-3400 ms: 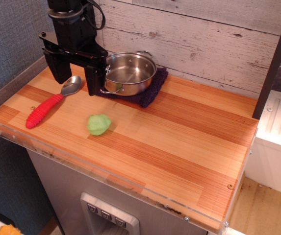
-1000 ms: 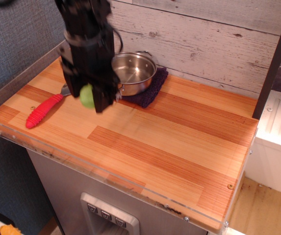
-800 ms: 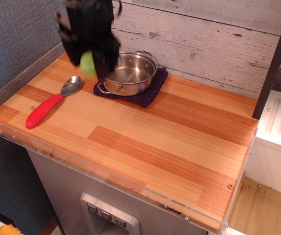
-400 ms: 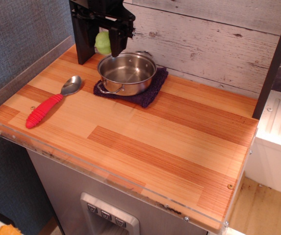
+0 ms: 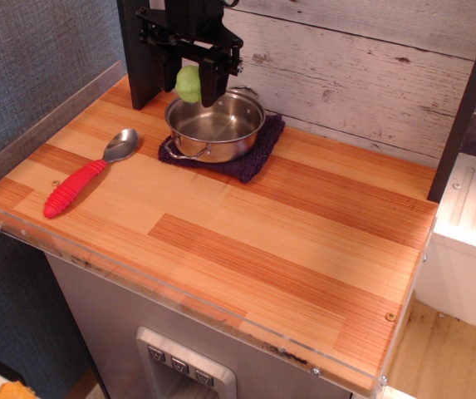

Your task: Put the green vegetable into the pot.

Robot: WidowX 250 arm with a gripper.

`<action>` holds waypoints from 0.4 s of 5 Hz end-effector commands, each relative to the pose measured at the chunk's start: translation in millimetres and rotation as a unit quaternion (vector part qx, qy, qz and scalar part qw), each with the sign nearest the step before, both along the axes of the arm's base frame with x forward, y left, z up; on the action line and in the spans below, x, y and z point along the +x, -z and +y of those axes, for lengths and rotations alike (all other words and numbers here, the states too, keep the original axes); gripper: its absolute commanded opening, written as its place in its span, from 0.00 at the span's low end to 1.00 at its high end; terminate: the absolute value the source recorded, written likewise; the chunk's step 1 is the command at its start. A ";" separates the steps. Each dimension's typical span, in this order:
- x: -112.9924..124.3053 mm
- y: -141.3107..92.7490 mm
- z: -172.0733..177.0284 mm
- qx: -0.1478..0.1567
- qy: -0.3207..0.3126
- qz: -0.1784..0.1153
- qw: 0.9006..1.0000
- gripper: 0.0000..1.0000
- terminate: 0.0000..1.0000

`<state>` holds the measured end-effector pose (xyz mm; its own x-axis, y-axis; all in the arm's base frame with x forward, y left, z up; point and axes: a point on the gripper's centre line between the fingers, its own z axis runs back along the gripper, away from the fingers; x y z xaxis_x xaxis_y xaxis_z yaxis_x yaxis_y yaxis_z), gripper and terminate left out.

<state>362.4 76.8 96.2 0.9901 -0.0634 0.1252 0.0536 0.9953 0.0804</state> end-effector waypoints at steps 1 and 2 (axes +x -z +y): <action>-5.9 -24.2 0.3 -0.003 0.003 -0.035 0.999 1.00 0.00; -19.0 -41.3 -0.8 -0.011 0.008 -0.047 0.999 1.00 0.00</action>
<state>345.3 67.8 122.4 0.9820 -0.0814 0.1704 0.0752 0.9963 0.0425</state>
